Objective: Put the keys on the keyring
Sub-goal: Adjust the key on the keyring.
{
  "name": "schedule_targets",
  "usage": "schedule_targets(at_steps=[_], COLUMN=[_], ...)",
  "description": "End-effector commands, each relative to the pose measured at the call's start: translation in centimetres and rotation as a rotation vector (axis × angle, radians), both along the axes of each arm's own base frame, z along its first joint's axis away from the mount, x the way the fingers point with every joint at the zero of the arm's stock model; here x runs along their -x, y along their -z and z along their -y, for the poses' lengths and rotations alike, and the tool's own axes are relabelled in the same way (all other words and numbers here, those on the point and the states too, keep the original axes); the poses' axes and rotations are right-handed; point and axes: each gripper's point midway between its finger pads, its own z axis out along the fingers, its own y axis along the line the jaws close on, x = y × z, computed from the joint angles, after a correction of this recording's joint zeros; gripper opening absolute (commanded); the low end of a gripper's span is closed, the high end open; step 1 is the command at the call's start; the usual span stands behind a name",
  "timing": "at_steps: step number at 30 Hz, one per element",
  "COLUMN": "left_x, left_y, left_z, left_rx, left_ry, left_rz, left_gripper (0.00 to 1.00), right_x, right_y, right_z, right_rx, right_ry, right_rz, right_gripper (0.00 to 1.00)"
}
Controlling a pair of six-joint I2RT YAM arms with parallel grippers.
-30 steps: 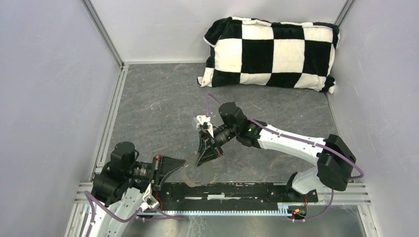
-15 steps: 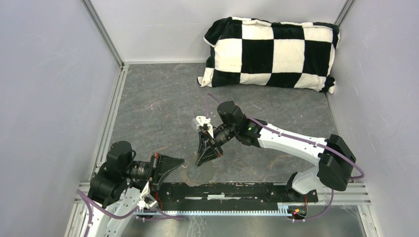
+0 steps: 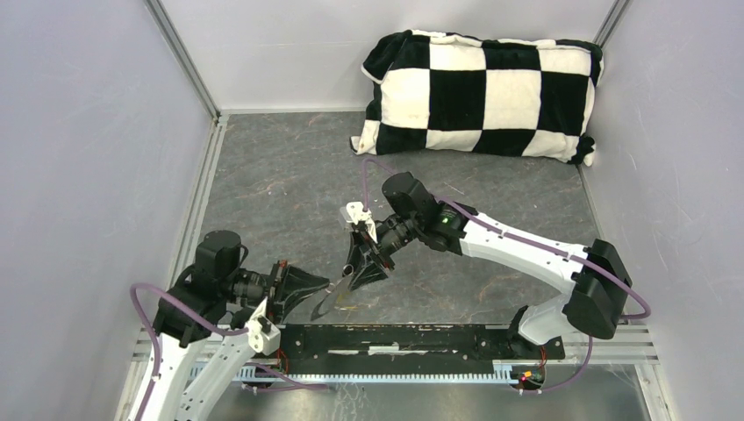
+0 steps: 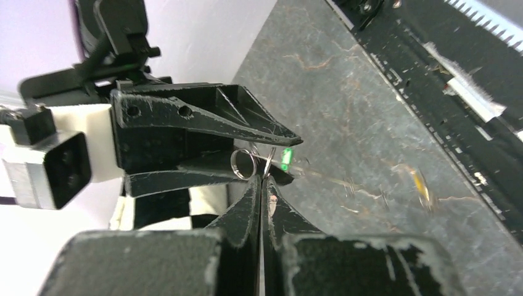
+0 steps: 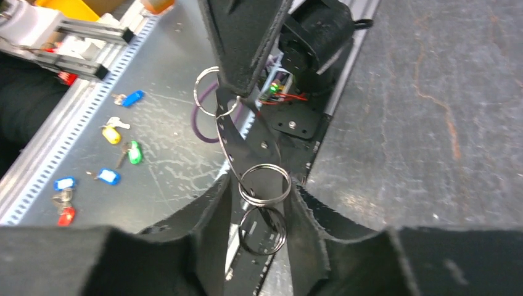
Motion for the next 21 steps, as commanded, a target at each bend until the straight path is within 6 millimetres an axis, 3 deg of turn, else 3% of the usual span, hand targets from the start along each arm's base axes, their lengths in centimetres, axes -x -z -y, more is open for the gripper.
schedule_targets(at_steps=[1,7,13,17,21], left_x=[0.9,0.5,-0.8,-1.9,-2.7], left_y=[-0.7,0.0,0.7,1.2,1.7], left_z=[0.1,0.0,0.0,0.0,0.0], left_rx=[0.003,-0.013,-0.056,-0.093,-0.122], left_ry=[0.002,-0.019,-0.077,-0.128,-0.17], left_rz=[-0.17,-0.202,-0.286,-0.391,-0.488], left_gripper=[0.02,0.02,0.02,0.02,0.02], right_x=[-1.9,-4.4,-7.1,-7.0,-5.3], right_y=[-1.5,-1.9,-4.4,-6.6,-7.3], right_z=[0.2,0.9,2.0,2.3,2.0], right_rx=[-0.007,0.043,0.016,-0.059,-0.114], right_ry=[0.074,0.198,0.372,0.405,0.367], right_rz=[0.165,0.307,0.434,0.47,0.477], right_gripper=[0.45,0.56,0.6,0.62,0.61])
